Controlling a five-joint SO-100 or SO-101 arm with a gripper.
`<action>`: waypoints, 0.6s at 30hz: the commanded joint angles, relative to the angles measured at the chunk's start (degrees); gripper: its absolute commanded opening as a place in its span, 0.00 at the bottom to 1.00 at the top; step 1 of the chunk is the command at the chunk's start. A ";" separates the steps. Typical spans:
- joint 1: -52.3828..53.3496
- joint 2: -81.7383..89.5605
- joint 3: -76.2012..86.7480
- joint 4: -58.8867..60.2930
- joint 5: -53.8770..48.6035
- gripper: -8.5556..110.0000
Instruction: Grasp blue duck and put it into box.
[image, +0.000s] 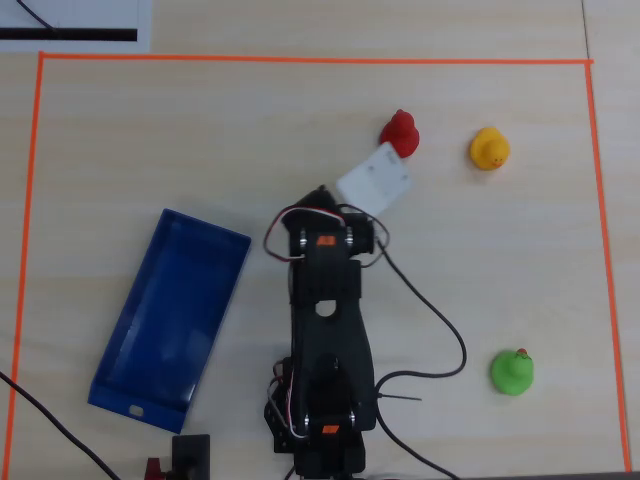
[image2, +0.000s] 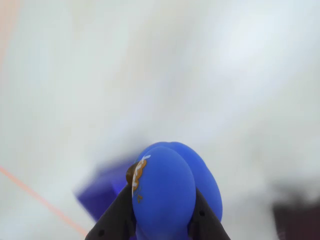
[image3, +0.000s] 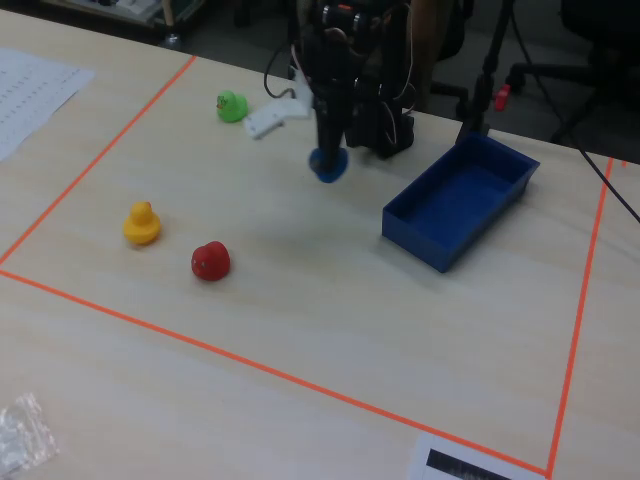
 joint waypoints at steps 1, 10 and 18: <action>-25.66 -1.14 -2.46 1.41 7.65 0.07; -37.97 -11.78 -12.39 3.78 8.17 0.07; -44.82 -19.42 -4.48 -5.10 5.10 0.28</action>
